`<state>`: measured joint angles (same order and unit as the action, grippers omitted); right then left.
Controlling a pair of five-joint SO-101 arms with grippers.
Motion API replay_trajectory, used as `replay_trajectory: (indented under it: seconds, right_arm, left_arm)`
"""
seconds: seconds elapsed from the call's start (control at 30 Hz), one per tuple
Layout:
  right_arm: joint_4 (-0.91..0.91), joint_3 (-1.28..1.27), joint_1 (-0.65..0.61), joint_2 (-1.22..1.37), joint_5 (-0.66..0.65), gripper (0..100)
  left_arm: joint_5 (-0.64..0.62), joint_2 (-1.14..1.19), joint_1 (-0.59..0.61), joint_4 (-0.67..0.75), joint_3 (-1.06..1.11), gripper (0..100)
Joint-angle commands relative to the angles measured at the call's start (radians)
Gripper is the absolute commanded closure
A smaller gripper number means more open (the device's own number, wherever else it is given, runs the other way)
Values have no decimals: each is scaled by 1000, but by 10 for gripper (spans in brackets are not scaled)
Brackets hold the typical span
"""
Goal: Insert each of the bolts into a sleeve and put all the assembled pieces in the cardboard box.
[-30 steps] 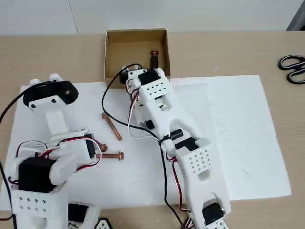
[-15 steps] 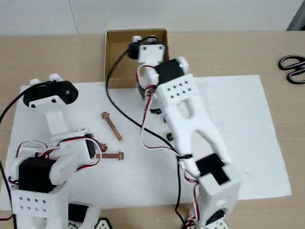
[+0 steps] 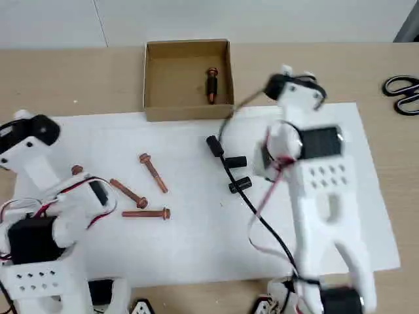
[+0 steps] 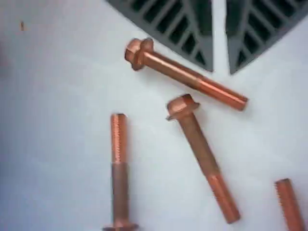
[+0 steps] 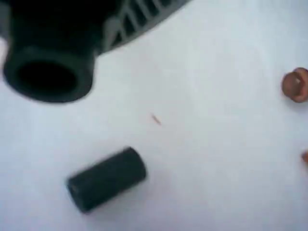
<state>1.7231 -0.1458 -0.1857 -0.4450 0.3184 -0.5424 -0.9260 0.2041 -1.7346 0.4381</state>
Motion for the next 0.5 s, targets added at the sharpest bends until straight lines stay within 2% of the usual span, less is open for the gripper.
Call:
replay_trajectory:
  seconds: [0.0, 0.13, 0.3, 0.47]
  right_arm:
    - [8, -101, 45, -180, 9, 997]
    - [8, -201, 94, -306, 9, 997]
    - [10, -319, 151, -450, 9, 997]
    - [7, -387, 159, -585, 37, 997]
  left_arm:
    - [-3, -2, 28, 12, -4, 994]
    - [-6, 61, 34, 15, -18, 994]
    - [-5, 285, 123, 12, -131, 994]
    - [-5, 456, 140, 11, -232, 994]
